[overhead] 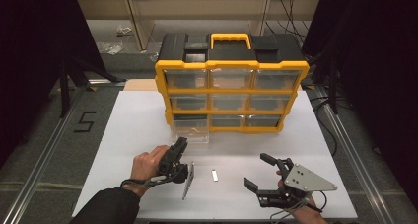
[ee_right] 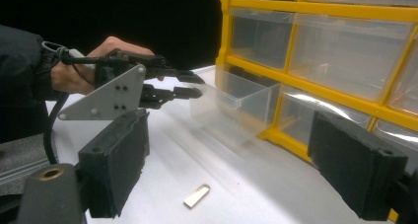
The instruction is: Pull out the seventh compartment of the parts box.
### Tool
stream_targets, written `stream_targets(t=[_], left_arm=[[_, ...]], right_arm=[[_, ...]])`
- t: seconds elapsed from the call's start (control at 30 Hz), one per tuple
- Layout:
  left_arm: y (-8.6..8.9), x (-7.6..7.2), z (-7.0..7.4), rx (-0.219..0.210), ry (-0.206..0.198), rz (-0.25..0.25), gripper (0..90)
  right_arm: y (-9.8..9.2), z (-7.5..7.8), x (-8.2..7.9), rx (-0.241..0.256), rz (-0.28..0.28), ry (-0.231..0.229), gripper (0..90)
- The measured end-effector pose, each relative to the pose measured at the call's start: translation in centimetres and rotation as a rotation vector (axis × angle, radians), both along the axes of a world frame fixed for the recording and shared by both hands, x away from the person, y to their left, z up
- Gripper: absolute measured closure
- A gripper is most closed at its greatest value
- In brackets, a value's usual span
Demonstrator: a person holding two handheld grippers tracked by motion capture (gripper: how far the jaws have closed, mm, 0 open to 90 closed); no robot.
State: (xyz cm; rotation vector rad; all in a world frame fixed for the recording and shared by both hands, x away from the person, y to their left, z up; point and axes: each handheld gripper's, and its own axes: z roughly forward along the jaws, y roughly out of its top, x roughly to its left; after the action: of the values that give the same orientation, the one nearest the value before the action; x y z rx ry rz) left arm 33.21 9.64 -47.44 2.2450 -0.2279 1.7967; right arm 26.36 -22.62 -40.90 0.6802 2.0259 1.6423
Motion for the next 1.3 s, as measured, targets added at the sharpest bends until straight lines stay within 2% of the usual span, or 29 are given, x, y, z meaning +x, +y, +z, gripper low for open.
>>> stream_targets(t=[0.2,0.33,0.5,0.57,0.7,0.77,0.83,0.87,0.93,0.97,1.0,1.1,1.13,1.17,1.3], left_arm=[[0.0,0.0,0.0,-0.002,0.005,0.004,75.2],[0.0,0.0,0.0,-0.022,0.014,0.003,74.6],[-0.2,-0.1,0.0,-0.019,0.028,0.005,63.3],[-0.3,-0.2,0.1,-0.046,0.037,0.006,55.5],[-0.4,-0.4,0.3,-0.054,0.042,0.002,48.9],[-0.5,-0.7,0.4,-0.086,0.057,0.001,46.2],[-0.6,-0.7,0.6,-0.096,0.059,0.001,44.7],[-0.7,-0.8,0.7,-0.132,0.07,-0.005,42.4],[-0.8,-0.9,0.9,-0.159,0.076,-0.003,40.2],[-0.9,-1.0,1.1,-0.19,0.094,0.0,39.3],[-0.9,-1.0,1.1,-0.19,0.094,0.0,38.5],[-1.0,-1.2,1.5,-0.234,0.122,0.0,36.1],[-1.1,-1.3,1.7,-0.27,0.144,-0.001,34.8],[-1.1,-1.3,1.7,-0.27,0.144,-0.001,34.1],[-1.2,-1.4,2.1,-0.339,0.2,-0.003,31.2]], right_arm=[[0.0,0.0,0.0,0.0,0.0,0.0,16.9],[0.0,0.0,0.0,0.001,0.0,0.0,17.0],[0.0,0.0,0.0,0.001,-0.001,0.0,17.0],[0.0,0.0,0.0,0.002,-0.002,0.0,17.0],[-0.1,0.0,0.0,0.001,-0.002,0.004,17.1],[-0.1,0.0,0.0,0.003,-0.003,0.003,17.1],[-0.1,0.0,0.0,0.003,-0.002,0.003,17.1],[-0.1,0.0,0.0,0.002,-0.002,0.003,17.1],[-0.1,0.0,0.0,0.002,-0.003,0.002,17.1],[-0.1,0.0,0.0,0.003,-0.003,0.002,17.1],[-0.1,0.0,0.0,0.003,-0.003,0.002,17.1],[-0.1,0.0,0.0,0.002,-0.002,0.002,17.0],[-0.1,0.0,0.0,0.002,-0.002,0.001,17.1],[-0.1,0.0,0.0,0.002,-0.002,0.001,17.1],[-0.1,0.0,0.1,0.003,-0.002,0.003,17.0]])
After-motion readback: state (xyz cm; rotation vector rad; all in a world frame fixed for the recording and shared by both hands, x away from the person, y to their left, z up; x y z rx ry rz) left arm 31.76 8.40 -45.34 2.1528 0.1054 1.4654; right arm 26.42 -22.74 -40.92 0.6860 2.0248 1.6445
